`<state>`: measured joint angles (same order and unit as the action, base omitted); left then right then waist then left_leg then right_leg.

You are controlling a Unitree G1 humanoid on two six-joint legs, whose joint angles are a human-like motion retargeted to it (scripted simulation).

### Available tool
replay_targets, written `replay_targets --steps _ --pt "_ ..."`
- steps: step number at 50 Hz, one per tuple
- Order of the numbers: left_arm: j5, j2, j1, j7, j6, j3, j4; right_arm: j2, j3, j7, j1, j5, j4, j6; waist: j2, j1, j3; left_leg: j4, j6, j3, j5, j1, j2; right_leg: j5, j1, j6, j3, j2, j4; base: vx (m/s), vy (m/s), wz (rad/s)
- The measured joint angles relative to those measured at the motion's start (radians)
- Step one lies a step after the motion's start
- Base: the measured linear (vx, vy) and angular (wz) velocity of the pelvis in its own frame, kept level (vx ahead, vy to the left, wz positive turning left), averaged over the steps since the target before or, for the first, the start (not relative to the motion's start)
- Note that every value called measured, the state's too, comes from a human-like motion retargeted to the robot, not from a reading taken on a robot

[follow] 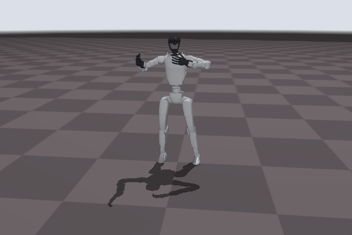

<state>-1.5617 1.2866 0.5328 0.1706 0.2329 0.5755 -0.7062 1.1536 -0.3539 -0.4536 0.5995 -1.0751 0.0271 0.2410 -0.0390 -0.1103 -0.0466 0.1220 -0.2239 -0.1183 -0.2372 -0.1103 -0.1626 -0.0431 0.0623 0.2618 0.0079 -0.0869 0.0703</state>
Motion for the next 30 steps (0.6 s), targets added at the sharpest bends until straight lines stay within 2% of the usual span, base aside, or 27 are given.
replay_targets --steps 5,8,10,12,13,15,17,21,23,26,28,30 --pt "0.159 0.014 -0.095 -0.183 0.010 -0.245 0.536 0.109 -0.089 0.290 0.023 0.071 -0.490 -0.026 -0.006 0.011 -0.003 0.007 0.017 0.007 0.005 0.011 0.009 -0.004 -0.004 0.000 -0.005 -0.010 0.001 0.00 0.00 0.00" --pt "0.171 -0.026 -0.096 -0.340 -0.011 -0.315 0.890 0.111 -0.188 0.374 0.171 0.164 -0.759 -0.022 -0.013 0.030 -0.004 0.008 0.036 0.010 0.011 0.019 0.020 -0.004 -0.008 0.000 -0.006 -0.022 -0.002 0.00 0.00 0.00" --pt "0.294 -0.022 -0.094 -0.358 -0.093 -0.349 1.122 0.086 -0.228 0.459 0.274 0.178 -0.897 -0.026 -0.021 0.049 -0.001 0.013 0.041 0.012 0.012 0.025 0.023 -0.003 -0.010 0.000 -0.007 -0.026 -0.004 0.00 0.00 0.00" --pt "0.128 -0.082 -0.075 -0.551 -0.039 -0.418 1.223 0.050 -0.232 0.420 0.310 0.172 -0.962 0.005 -0.024 0.062 -0.007 0.009 0.053 0.013 0.020 0.026 0.029 -0.002 -0.013 0.000 -0.007 -0.031 -0.005 0.00 0.00 0.00" --pt "0.128 -0.082 -0.082 -0.576 -0.033 -0.440 1.239 0.049 -0.217 0.408 0.310 0.168 -0.969 0.016 -0.026 0.066 -0.007 0.009 0.053 0.012 0.021 0.026 0.028 0.000 -0.012 0.000 -0.006 -0.030 -0.007 0.00 0.00 0.00" --pt "0.142 -0.071 -0.115 -0.567 -0.017 -0.477 1.192 0.075 -0.159 0.367 0.280 0.186 -0.930 0.031 -0.030 0.073 -0.009 0.010 0.049 0.011 0.019 0.025 0.023 0.001 -0.011 0.000 -0.006 -0.025 -0.007 0.00 0.00 0.00" --pt "0.145 -0.048 -0.182 -0.486 -0.006 -0.497 1.016 0.135 -0.065 0.325 0.207 0.268 -0.822 0.021 -0.029 0.069 -0.014 0.010 0.042 0.010 0.017 0.022 0.017 0.000 -0.010 0.000 -0.006 -0.018 -0.004 0.00 0.00 0.00" --pt "0.046 0.016 -0.269 -0.202 -0.022 -0.438 0.534 0.228 0.063 0.295 0.058 0.484 -0.514 -0.048 -0.018 0.049 -0.011 0.006 0.025 0.003 0.010 0.013 0.001 0.000 -0.009 0.000 -0.003 -0.002 -0.002 0.00 0.00 0.00" --pt "-0.026 0.042 -0.237 -0.043 -0.042 -0.345 0.282 0.234 0.068 0.289 0.022 0.537 -0.323 -0.074 -0.009 0.042 -0.008 0.004 0.015 0.000 0.007 0.010 -0.006 0.000 -0.009 0.000 -0.002 0.006 0.000 0.00 0.00 0.00" --pt "-0.077 0.039 -0.067 0.127 -0.083 -0.105 -0.029 0.202 -0.011 0.259 0.060 0.524 0.001 -0.123 0.004 0.037 -0.003 0.002 0.003 -0.002 0.002 0.007 -0.014 0.000 -0.009 0.000 -0.001 0.015 0.003 0.00 0.00 0.00" --pt "-0.080 0.007 0.078 0.184 -0.110 0.060 -0.146 0.170 -0.078 0.230 0.110 0.474 0.201 -0.172 0.008 0.033 0.000 0.001 -0.002 -0.002 0.001 0.006 -0.017 0.001 -0.009 0.000 -0.001 0.018 0.004 0.00 0.00 0.00" --pt "-0.044 -0.015 0.157 0.186 -0.105 0.131 -0.171 0.145 -0.100 0.199 0.121 0.411 0.311 -0.201 0.011 0.026 0.003 0.002 -0.004 -0.002 0.000 0.005 -0.019 0.002 -0.007 0.000 -0.002 0.019 0.002 0.00 0.00 0.00"
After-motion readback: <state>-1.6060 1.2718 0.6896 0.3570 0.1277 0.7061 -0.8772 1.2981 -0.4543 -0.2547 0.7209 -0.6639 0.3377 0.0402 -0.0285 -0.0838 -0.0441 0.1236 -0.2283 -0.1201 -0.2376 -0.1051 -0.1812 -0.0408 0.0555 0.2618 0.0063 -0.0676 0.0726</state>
